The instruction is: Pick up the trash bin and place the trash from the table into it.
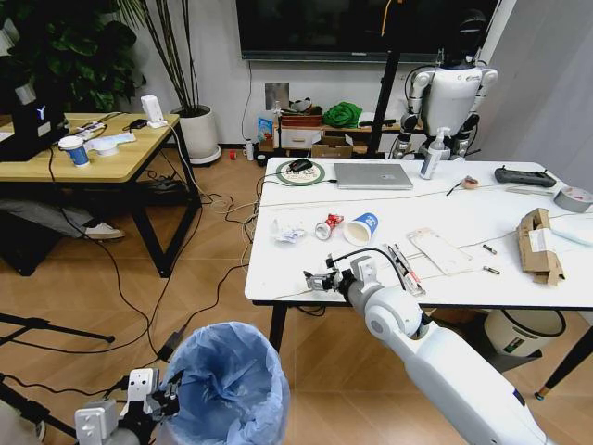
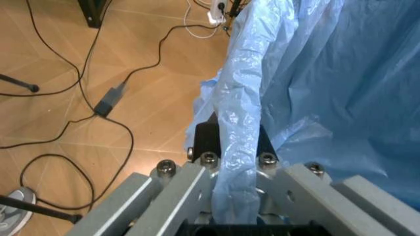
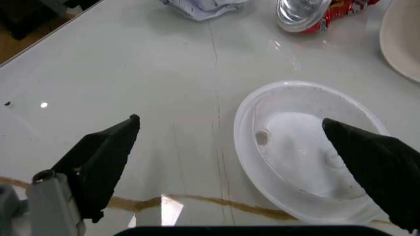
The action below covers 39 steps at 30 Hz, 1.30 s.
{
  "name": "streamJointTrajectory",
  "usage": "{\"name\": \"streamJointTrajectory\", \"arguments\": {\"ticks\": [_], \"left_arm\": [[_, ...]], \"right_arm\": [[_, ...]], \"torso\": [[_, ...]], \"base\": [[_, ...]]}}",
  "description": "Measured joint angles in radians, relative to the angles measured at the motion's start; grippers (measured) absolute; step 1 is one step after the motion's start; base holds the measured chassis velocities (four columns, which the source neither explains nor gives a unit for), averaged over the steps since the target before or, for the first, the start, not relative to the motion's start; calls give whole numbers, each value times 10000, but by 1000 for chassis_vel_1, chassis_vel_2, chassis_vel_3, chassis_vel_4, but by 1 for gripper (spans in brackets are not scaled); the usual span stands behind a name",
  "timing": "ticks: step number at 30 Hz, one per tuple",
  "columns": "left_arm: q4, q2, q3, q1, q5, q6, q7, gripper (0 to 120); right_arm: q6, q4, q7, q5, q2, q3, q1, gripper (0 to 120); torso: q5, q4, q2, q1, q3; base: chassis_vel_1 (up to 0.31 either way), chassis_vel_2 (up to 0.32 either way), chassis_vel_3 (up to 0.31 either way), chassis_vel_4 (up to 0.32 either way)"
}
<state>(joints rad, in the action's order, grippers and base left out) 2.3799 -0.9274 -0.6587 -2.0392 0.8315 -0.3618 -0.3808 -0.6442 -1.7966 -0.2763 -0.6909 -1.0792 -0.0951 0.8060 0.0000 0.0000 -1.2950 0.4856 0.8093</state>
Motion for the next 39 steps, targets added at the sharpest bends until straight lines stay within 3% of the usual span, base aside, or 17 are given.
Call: {"name": "streamJointTrajectory", "arguments": {"ticks": [6,10,13,15,26,31,35,39], "left_arm": [[57,-17,11,-3,27,6,-2,0],[100,-50,11,-30,38,7,-5,0],[103,-70,32,-5,63,7,-12,0],[103,-77,66,29,132,8,-32,0],[155,-115,146,13,157,7,-44,0],[155,-96,223,70,157,7,-45,0],[161,-43,336,142,178,-8,-64,0],[178,69,583,370,286,-9,0,0]], "right_arm": [[-92,197,165,120,134,41,-6,86],[-101,200,194,157,261,84,-8,67],[-101,167,194,207,280,84,4,61],[-86,136,202,258,300,86,49,49],[84,-35,266,325,398,82,192,11],[195,-49,393,431,494,108,252,0],[402,-109,416,375,608,109,321,0],[1266,-328,929,255,946,155,471,0]], "torso": [[1,0,1,0,0],[1,0,1,0,0],[1,0,1,0,0],[1,0,1,0,0],[1,0,1,0,-1],[1,0,1,-1,-1],[1,1,1,-1,-1],[0,1,2,0,-1]], "base": [[0,0,0,0],[0,0,0,0],[0,0,0,0],[0,0,0,0],[0,0,0,0],[0,0,0,0],[0,0,0,0],[0,0,0,0]]}}
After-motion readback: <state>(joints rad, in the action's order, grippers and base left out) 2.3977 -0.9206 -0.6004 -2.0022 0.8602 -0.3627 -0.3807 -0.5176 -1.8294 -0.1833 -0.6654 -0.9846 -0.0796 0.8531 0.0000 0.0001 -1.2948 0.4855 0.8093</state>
